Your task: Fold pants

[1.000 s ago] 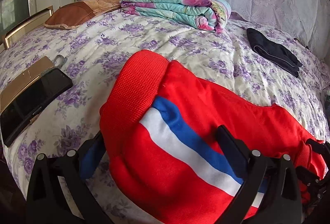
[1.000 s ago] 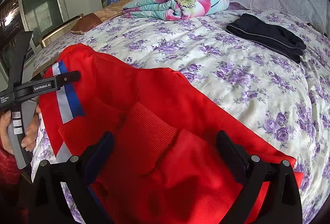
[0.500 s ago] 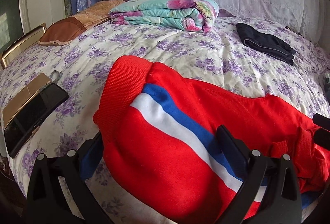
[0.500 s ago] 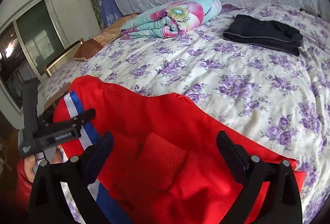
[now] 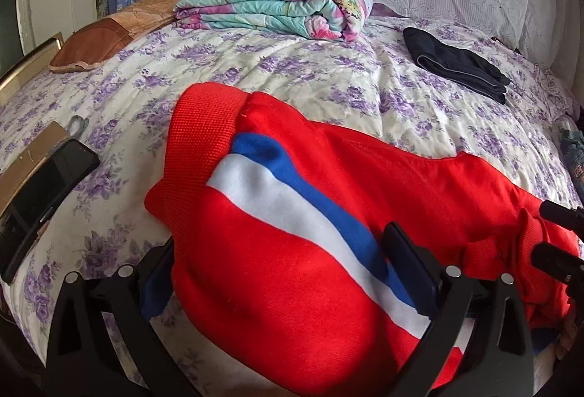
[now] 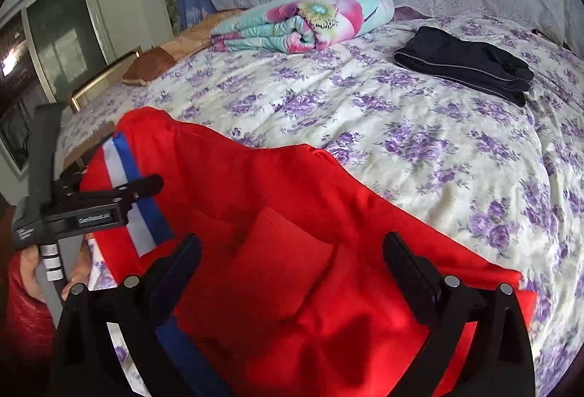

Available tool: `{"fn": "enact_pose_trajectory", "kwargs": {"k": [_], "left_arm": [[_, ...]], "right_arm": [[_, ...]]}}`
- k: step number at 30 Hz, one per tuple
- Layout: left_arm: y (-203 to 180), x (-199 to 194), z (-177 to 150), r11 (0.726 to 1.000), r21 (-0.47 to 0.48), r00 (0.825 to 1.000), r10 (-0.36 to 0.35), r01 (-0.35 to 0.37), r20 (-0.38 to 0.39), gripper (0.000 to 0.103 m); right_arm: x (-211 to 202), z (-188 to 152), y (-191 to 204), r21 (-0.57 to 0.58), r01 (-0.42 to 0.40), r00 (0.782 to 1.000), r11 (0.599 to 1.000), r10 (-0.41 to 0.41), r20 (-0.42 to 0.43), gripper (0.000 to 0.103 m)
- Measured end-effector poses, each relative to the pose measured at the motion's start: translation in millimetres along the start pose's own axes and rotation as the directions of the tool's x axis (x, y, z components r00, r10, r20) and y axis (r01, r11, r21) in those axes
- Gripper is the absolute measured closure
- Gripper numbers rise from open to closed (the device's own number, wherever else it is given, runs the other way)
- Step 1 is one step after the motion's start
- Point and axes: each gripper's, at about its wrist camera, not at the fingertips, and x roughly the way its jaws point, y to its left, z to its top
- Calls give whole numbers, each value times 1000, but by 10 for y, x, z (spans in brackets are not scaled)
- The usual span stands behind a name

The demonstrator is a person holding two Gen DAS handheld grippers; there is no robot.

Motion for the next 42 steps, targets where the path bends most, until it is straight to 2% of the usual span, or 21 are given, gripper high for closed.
{"fn": "enact_pose_trajectory", "kwargs": {"k": [5,8,10,12,16,18,19,21,23,25,28,30,32,35,38,40,41,42], "left_arm": [[149,-5,45,989,-61,991,-135,135,-11,5],[298,-36,73,962,-132,971,-239,239,18,7],[341,-37,97,954,-148,965,-260,261,26,18],[375,-34,118,947,-163,961,-275,275,27,33],[487,-36,139,932,-213,955,-295,294,28,49],[536,-59,137,914,-244,944,-328,325,26,66],[515,-102,134,913,-244,944,-329,326,30,68],[352,-236,160,947,-165,961,-272,277,51,76],[154,-407,189,967,-71,967,-236,243,96,79],[18,-562,230,976,-18,967,-214,219,141,79],[-90,-730,311,974,-9,960,-221,225,171,79],[-275,-844,385,976,47,958,-218,213,185,79],[-546,-957,444,971,116,953,-228,208,198,79],[-1105,-1115,502,947,248,945,-257,204,204,79],[-1890,-1177,401,896,407,944,-272,177,188,75],[-2437,-1116,180,845,509,953,-270,164,141,60],[-2676,-1089,34,810,564,954,-275,162,120,34],[-2897,-1087,-133,769,621,952,-284,154,116,16]], "right_arm": [[-252,-259,-295,55,25,999,998,-26,19,3],[-295,-403,-541,151,-47,999,987,42,35,3],[-316,-453,-660,206,-119,992,971,105,74,3],[-327,-465,-700,230,-152,987,961,134,91,3],[-327,-478,-715,239,-169,984,956,149,102,3],[-350,-500,-725,241,-178,982,954,155,111,3],[-365,-505,-732,245,-182,980,952,157,119,3],[-417,-522,-762,256,-186,978,949,153,142,3],[-461,-538,-810,274,-196,974,942,153,170,3],[-502,-554,-857,292,-203,970,935,151,191,3],[-583,-587,-920,317,-214,962,924,143,231,3],[-657,-609,-958,329,-216,956,919,130,265,3],[-706,-629,-1001,346,-196,958,918,104,266,3],[-800,-679,-1097,381,-137,967,915,39,253,3],[-982,-775,-1258,423,-44,966,905,-70,250,3],[-1118,-870,-1413,464,18,959,886,-147,243,3],[-1187,-931,-1507,492,48,954,869,-185,235,3],[-1236,-993,-1603,522,69,951,850,-214,223,3]]}}
